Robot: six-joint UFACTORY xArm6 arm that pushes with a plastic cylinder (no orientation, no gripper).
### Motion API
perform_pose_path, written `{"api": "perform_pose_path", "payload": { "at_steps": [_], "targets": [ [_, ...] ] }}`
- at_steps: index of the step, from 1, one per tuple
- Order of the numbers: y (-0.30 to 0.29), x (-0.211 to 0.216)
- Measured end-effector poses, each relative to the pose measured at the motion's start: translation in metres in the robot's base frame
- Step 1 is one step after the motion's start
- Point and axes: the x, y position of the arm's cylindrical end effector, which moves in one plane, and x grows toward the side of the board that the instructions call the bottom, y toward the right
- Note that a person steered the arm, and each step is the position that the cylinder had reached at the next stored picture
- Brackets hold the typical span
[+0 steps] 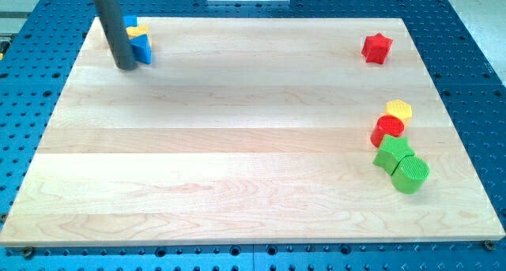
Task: Move the hexagon towards the center left side
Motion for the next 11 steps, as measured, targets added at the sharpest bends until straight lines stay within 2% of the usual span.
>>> {"api": "perform_pose_path", "payload": {
  "at_steps": [1,2,5,6,7,8,9,10,11],
  "targets": [
    [-0.003,0.027],
    [0.033,0.058],
    [0.461,0.079],
    [0.561,0.097],
    [0.504,0.128],
    [0.44,0.125],
    [0.31,0.102],
    [0.267,0.087],
    [0.32,0.104]
  ]
}}
